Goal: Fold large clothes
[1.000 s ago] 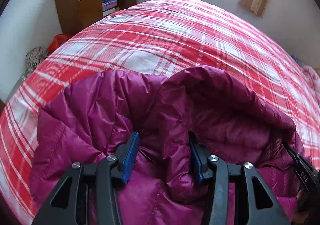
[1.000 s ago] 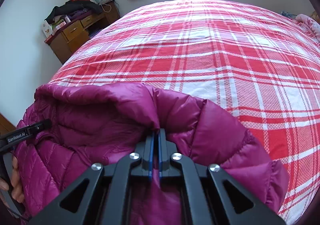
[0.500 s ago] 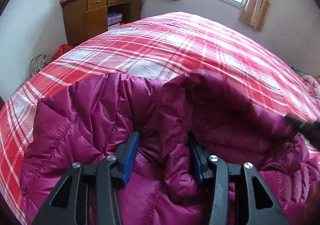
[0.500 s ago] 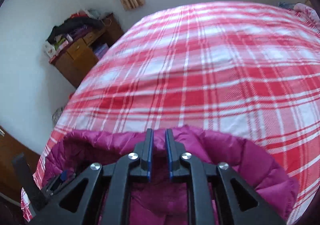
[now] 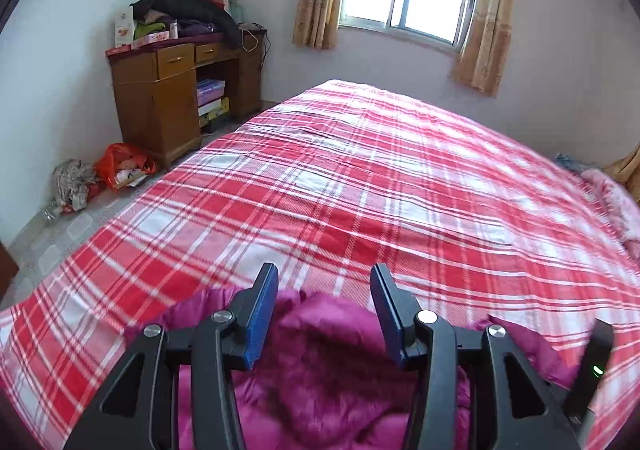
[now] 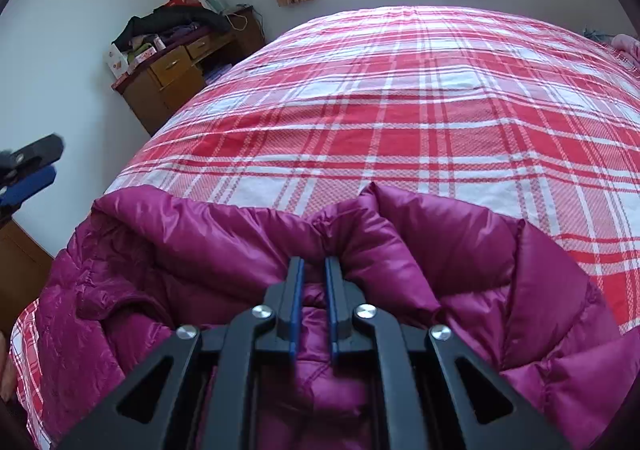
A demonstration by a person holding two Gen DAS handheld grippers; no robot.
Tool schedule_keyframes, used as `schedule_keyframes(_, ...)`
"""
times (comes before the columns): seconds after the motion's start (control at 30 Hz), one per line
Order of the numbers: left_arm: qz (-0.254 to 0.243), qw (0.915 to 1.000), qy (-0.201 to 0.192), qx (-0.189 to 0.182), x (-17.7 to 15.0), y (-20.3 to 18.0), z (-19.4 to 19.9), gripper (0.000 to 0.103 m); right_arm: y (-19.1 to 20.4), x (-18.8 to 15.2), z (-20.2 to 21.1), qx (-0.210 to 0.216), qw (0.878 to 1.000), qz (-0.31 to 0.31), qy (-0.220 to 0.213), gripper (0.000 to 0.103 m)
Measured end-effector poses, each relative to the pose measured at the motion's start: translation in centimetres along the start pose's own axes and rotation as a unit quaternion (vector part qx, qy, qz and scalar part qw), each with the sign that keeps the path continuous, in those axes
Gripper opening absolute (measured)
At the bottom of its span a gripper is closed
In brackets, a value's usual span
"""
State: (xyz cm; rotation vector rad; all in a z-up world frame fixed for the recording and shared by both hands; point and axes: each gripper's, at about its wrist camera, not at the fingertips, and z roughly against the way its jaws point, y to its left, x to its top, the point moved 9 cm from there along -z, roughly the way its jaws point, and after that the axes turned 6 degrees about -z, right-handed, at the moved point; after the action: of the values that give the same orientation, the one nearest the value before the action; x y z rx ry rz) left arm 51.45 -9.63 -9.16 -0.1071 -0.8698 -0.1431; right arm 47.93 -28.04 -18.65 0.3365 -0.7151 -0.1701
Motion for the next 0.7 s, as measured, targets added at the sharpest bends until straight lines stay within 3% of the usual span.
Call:
schedule_keyframes(0.07,-0.016,0.9985,0.044,0.028,-1.8,0.3,-2.4,0.049,0.1,-0.2,0.1,-0.006,1.000,0.005,-0.002,0.011)
schedule_keyframes(0.2,-0.004,0.9949,0.097,0.027,-7.9,2.0,-5.0,0.050,0.1,-0.2,0.2,-0.004,1.000,0.005,-0.004,0.011)
schedule_keyframes(0.27,0.012,0.9969,0.078,0.006,-9.0,2.3,-5.1,0.051,0.1,-0.2,0.2,-0.001,1.000,0.003,-0.004,0.011)
schedule_keyframes(0.43,0.004,0.9970,0.074,0.022,-9.0,2.1,-5.4,0.052,-0.1,0.0,0.8,0.005,1.000,-0.009,-0.008,0.011)
schedule_keyframes(0.57,0.012,0.9972,0.073,0.012,-9.0,2.3,-5.4,0.052,-1.9,0.3,2.8,0.008,0.998,-0.065,-0.017,0.011)
schedule_keyframes(0.7,0.011,0.9973,0.072,0.014,-8.9,2.0,-5.4,0.052,-2.9,-0.6,1.8,0.013,0.998,-0.067,-0.007,0.008)
